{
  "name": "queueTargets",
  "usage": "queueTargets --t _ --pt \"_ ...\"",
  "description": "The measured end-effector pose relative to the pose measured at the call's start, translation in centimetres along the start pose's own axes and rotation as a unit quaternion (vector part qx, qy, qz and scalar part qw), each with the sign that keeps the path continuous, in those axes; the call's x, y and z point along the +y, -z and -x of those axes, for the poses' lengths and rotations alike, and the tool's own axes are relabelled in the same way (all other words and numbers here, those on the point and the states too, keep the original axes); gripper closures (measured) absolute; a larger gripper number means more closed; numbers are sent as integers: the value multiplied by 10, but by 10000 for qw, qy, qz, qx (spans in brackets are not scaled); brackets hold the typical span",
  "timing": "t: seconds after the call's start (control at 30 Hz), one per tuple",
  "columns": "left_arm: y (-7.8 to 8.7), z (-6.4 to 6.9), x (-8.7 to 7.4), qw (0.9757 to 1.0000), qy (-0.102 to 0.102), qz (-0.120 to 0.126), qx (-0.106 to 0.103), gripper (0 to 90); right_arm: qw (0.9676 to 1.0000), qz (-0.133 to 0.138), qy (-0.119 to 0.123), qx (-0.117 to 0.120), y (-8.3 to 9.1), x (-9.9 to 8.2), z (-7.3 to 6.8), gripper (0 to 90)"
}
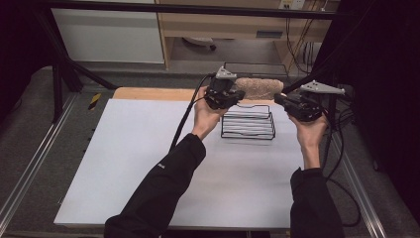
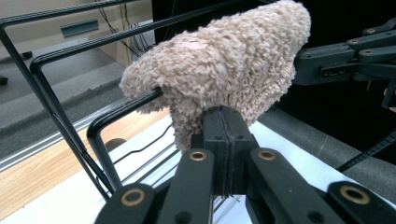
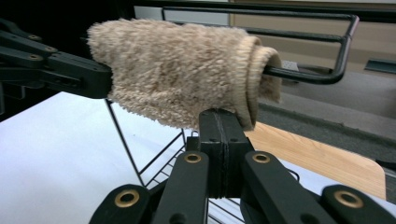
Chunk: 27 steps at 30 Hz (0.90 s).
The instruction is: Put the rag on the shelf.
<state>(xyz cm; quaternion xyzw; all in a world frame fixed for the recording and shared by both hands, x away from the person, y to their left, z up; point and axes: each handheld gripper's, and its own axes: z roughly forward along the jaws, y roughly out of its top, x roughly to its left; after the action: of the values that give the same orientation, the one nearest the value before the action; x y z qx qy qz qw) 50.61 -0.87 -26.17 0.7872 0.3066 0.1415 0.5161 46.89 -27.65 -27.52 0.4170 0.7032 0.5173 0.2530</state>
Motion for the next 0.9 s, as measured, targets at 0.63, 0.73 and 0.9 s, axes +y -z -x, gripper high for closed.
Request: queueTargets --t 0.63,0.73,0.9 --pt "17 4 3 9999 -116 72 -16 835 9994 242 177 147 22 12 -11 844" --pt "20 4 3 9999 -144 75 7 804 9994 261 165 161 24 14 -12 828" --pt "26 2 3 9998 -144 115 70 750 9994 278 163 161 26 17 -14 792"
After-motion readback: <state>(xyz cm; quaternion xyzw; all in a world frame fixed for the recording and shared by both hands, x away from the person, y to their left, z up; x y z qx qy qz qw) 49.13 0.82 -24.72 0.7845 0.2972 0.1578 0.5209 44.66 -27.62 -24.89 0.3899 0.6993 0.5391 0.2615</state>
